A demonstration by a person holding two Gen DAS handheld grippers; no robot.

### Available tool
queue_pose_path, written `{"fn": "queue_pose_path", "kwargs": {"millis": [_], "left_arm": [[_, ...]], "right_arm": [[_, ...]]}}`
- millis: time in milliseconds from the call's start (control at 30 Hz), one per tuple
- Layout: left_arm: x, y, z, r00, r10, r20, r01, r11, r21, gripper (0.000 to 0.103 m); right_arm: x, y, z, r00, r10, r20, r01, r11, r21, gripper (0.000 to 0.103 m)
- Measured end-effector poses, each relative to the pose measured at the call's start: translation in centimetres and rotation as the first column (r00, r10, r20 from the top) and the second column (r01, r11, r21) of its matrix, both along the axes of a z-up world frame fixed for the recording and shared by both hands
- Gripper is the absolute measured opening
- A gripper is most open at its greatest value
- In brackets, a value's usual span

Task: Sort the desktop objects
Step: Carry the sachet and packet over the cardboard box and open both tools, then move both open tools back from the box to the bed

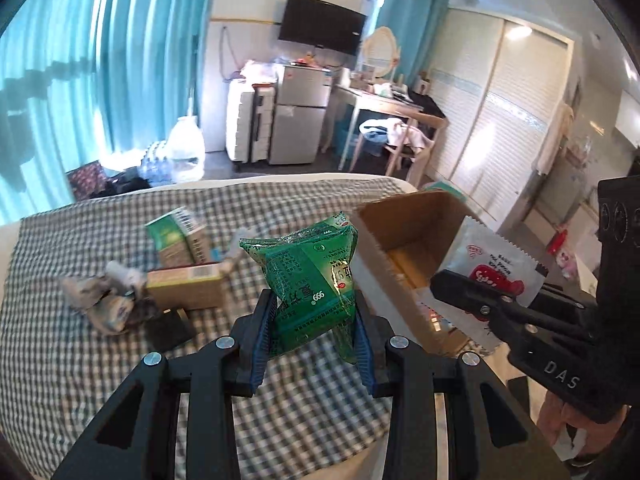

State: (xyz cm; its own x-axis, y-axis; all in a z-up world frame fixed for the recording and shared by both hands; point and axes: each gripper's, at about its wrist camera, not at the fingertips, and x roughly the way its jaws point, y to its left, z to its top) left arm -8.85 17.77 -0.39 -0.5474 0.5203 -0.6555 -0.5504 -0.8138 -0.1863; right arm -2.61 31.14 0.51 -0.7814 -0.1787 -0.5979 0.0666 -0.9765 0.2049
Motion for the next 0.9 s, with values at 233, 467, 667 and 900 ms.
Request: {"fn": "queue_pose_path", "kwargs": {"millis": [233, 467, 667, 900], "left_arm": [[-0.4, 8.7, -0.9, 0.99, -0.141, 0.006, 0.141, 0.99, -0.005, 0.037], [-1.0, 15.7, -4.6, 0.97, -0.236, 0.061, 0.239, 0.97, -0.046, 0.037], [-1.5, 18.2, -6.3, 0.964, -0.258, 0.06, 0.262, 0.963, -0.062, 0.049], [-1.3, 16.7, -6.6, 0.975, -0.216, 0.048, 0.217, 0.976, -0.024, 0.086]], "right_arm": [[0.4, 7.1, -0.3, 0.99, -0.14, -0.009, 0.14, 0.99, 0.005, 0.005], [-1.0, 14.3, -2.9, 0.963, -0.261, 0.063, 0.263, 0.964, -0.027, 0.005], [-2.2, 17.4, -5.0, 0.943, -0.319, 0.098, 0.324, 0.945, -0.04, 0.014], [-1.8, 18.4, -5.3, 0.905, -0.416, 0.089, 0.423, 0.903, -0.074, 0.059]]}}
